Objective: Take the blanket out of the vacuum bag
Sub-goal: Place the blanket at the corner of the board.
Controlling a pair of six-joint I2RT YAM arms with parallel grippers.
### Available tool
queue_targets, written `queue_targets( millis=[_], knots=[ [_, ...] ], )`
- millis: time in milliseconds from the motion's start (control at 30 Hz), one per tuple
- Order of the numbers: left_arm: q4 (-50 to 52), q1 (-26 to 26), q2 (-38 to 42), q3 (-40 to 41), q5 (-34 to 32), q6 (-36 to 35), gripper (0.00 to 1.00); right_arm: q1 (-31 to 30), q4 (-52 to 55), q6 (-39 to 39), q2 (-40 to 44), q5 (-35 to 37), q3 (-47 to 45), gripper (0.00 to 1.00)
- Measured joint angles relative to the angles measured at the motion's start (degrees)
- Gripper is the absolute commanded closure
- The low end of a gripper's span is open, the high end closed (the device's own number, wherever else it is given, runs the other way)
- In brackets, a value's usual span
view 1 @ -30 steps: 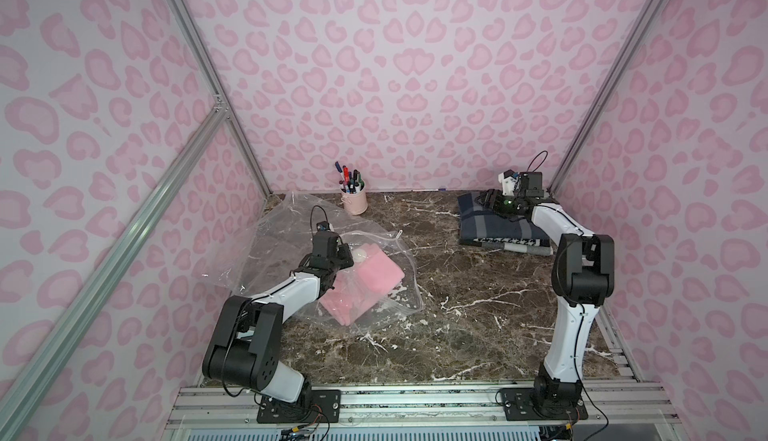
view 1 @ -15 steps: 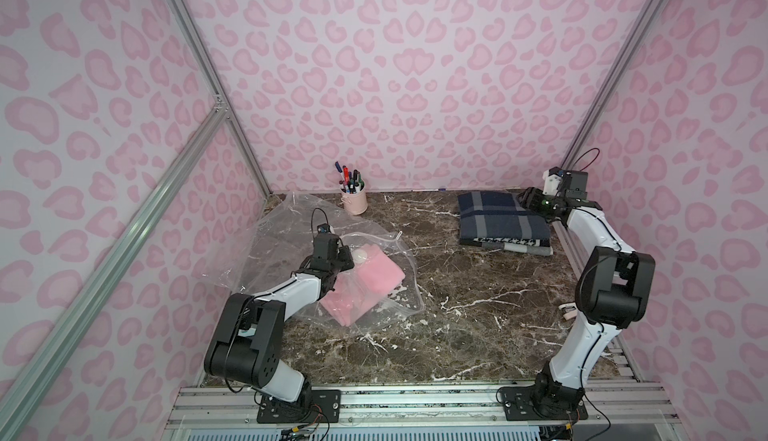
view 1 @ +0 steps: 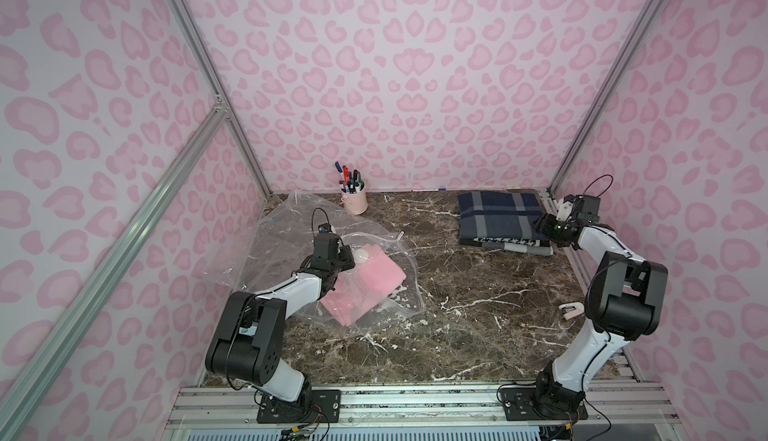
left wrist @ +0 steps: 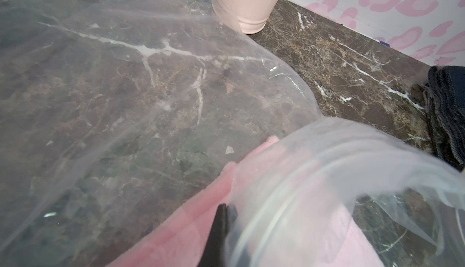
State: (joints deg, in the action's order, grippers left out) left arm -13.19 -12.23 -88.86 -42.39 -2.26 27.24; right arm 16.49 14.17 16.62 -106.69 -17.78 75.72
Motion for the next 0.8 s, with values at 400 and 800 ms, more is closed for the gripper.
queue_targets(
  millis=[400,800],
  knots=[
    [0.7,0.0,0.5,-0.9,0.1,0.0,0.96,0.4,-1.2,-0.3,-2.5,-0.1,-1.1,1.00],
    [0.6,0.0,0.5,-0.8,0.2,0.0,0.96,0.6,-1.4,-0.3,3.3,-0.9,-5.2,1.00]
  ],
)
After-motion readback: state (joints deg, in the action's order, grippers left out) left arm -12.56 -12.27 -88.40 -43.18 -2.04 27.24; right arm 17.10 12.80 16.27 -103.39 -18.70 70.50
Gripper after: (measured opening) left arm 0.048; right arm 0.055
